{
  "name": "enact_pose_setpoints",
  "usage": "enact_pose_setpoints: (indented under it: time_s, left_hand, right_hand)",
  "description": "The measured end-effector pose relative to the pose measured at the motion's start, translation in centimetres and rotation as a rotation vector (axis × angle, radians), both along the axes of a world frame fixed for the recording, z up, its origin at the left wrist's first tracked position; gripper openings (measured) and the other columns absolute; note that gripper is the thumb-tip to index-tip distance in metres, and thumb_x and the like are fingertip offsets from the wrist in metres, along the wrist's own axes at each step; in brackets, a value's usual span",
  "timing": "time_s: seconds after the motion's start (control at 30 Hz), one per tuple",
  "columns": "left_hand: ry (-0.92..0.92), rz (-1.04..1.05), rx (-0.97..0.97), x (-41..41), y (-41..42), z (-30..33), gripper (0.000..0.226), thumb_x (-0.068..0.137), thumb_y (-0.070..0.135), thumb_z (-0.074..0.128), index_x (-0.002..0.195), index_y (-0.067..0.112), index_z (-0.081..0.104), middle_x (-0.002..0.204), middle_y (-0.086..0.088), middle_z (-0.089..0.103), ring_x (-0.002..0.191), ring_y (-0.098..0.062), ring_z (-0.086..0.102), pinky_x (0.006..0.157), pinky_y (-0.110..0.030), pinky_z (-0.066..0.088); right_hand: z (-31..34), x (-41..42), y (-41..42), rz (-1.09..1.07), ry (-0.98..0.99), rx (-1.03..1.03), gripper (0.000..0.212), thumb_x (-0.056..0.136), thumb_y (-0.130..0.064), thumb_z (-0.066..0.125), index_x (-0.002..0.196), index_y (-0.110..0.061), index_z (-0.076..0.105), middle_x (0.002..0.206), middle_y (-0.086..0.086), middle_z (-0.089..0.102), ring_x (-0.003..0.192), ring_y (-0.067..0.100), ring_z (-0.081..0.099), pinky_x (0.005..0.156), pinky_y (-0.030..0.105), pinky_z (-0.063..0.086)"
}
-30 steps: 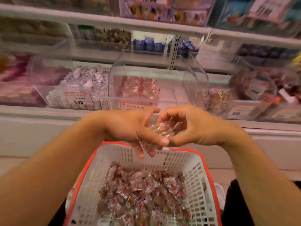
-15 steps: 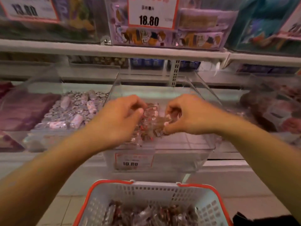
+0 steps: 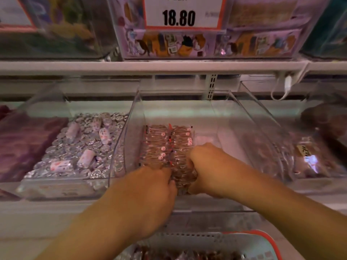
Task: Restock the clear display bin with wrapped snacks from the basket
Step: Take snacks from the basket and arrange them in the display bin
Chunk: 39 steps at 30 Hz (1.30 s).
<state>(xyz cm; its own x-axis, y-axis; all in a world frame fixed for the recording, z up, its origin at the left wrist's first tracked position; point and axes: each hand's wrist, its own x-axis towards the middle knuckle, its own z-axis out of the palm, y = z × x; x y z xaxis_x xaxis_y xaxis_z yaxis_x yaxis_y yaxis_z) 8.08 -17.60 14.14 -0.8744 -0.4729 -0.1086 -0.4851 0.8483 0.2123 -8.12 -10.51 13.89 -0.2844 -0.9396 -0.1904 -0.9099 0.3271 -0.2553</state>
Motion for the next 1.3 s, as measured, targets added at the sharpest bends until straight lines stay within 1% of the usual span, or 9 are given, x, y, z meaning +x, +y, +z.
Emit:
enact_pose_setpoints:
  time_s: [0.13, 0.27, 0.33, 0.5, 0.77, 0.93, 1.07, 1.17, 1.3]
  left_hand:
    - [-0.006, -0.035, -0.001, -0.2, -0.2, -0.4, 0.025, 0.100, 0.035, 0.028, 0.108, 0.025, 0.049, 0.115, 0.004, 0.052, 0.107, -0.017, 0.055, 0.095, -0.038, 0.045]
    - [0.043, -0.008, 0.042, -0.3, -0.3, -0.6, 0.030, 0.100, 0.036, 0.030, 0.124, 0.028, 0.046, 0.125, 0.008, 0.047, 0.117, -0.014, 0.050, 0.102, -0.033, 0.039]
    - [0.070, -0.025, 0.039, -0.3, -0.2, -0.5, 0.034, 0.101, 0.036, 0.030, 0.132, 0.030, 0.043, 0.130, 0.011, 0.045, 0.120, -0.011, 0.047, 0.104, -0.028, 0.036]
    - [0.055, -0.046, 0.035, -0.4, -0.1, -0.4, 0.033, 0.102, 0.035, 0.029, 0.123, 0.028, 0.054, 0.128, 0.012, 0.050, 0.118, -0.010, 0.049, 0.102, -0.029, 0.038]
    - [0.183, 0.042, 0.049, -0.4, -0.2, -0.6, 0.020, 0.096, 0.035, 0.040, 0.102, 0.025, 0.056, 0.105, 0.001, 0.064, 0.095, -0.023, 0.060, 0.084, -0.035, 0.048]
    - [0.573, 0.002, -0.228, 0.7, 1.3, 0.4, 0.017, 0.094, 0.031, 0.052, 0.082, 0.021, 0.059, 0.075, 0.003, 0.063, 0.068, -0.025, 0.060, 0.059, -0.039, 0.048]
    - [0.747, -0.241, -0.472, 3.6, 3.3, 0.1, 0.026, 0.089, 0.025, 0.059, 0.065, 0.018, 0.052, 0.058, 0.001, 0.051, 0.051, -0.025, 0.053, 0.042, -0.033, 0.040]
    - [0.678, -0.453, -0.505, 5.0, 4.7, -2.7, 0.027, 0.087, 0.023, 0.060, 0.062, 0.018, 0.053, 0.056, -0.003, 0.054, 0.049, -0.028, 0.055, 0.038, -0.032, 0.041]
    - [-0.078, -0.385, -0.231, 5.3, 7.0, -10.9, 0.023, 0.092, 0.043, 0.051, 0.090, 0.023, 0.062, 0.091, -0.006, 0.069, 0.081, -0.030, 0.065, 0.067, -0.036, 0.051]
  right_hand:
    - [-0.2, -0.1, -0.4, -0.023, -0.011, 0.019, 0.040, 0.062, -0.033, 0.090, 0.089, -0.023, 0.062, 0.095, 0.003, 0.064, 0.078, 0.020, 0.063, 0.059, 0.025, 0.049]
    - [0.1, -0.3, 0.0, -0.146, -0.046, 0.050, 0.090, 0.059, -0.039, 0.093, 0.131, -0.015, 0.043, 0.117, 0.006, 0.060, 0.098, 0.026, 0.063, 0.069, 0.031, 0.046]
    - [0.5, -0.2, 0.2, -0.180, -0.081, 0.079, 0.086, 0.059, -0.043, 0.092, 0.125, -0.017, 0.045, 0.112, 0.003, 0.060, 0.095, 0.023, 0.062, 0.069, 0.030, 0.046]
    - [0.2, 0.5, 0.0, -0.150, -0.109, 0.064, 0.037, 0.063, -0.042, 0.087, 0.071, -0.022, 0.058, 0.078, -0.002, 0.060, 0.069, 0.016, 0.060, 0.048, 0.024, 0.039]
    - [2.0, 0.4, 0.6, -0.172, -0.058, 0.081, 0.036, 0.066, -0.043, 0.088, 0.086, -0.017, 0.072, 0.079, 0.001, 0.070, 0.068, 0.016, 0.068, 0.057, 0.025, 0.052]
    - [3.8, 1.5, 4.1, -0.163, 0.205, -0.436, 0.032, 0.087, -0.050, 0.063, 0.087, -0.018, 0.068, 0.072, -0.001, 0.067, 0.072, 0.022, 0.066, 0.069, 0.037, 0.057]
    - [1.1, 5.0, 9.4, 0.126, 0.189, -0.717, 0.027, 0.088, -0.035, 0.051, 0.069, -0.019, 0.058, 0.059, -0.001, 0.061, 0.051, 0.026, 0.056, 0.048, 0.038, 0.049]
    - [-4.6, 7.4, 11.9, 0.170, 0.118, -0.321, 0.022, 0.090, -0.036, 0.046, 0.073, -0.023, 0.047, 0.074, 0.009, 0.066, 0.067, 0.037, 0.062, 0.056, 0.041, 0.049]
    - [-16.0, 8.3, 14.3, 0.125, -0.172, 0.308, 0.029, 0.098, -0.030, 0.050, 0.123, -0.017, 0.059, 0.120, 0.015, 0.065, 0.107, 0.035, 0.061, 0.080, 0.031, 0.046]
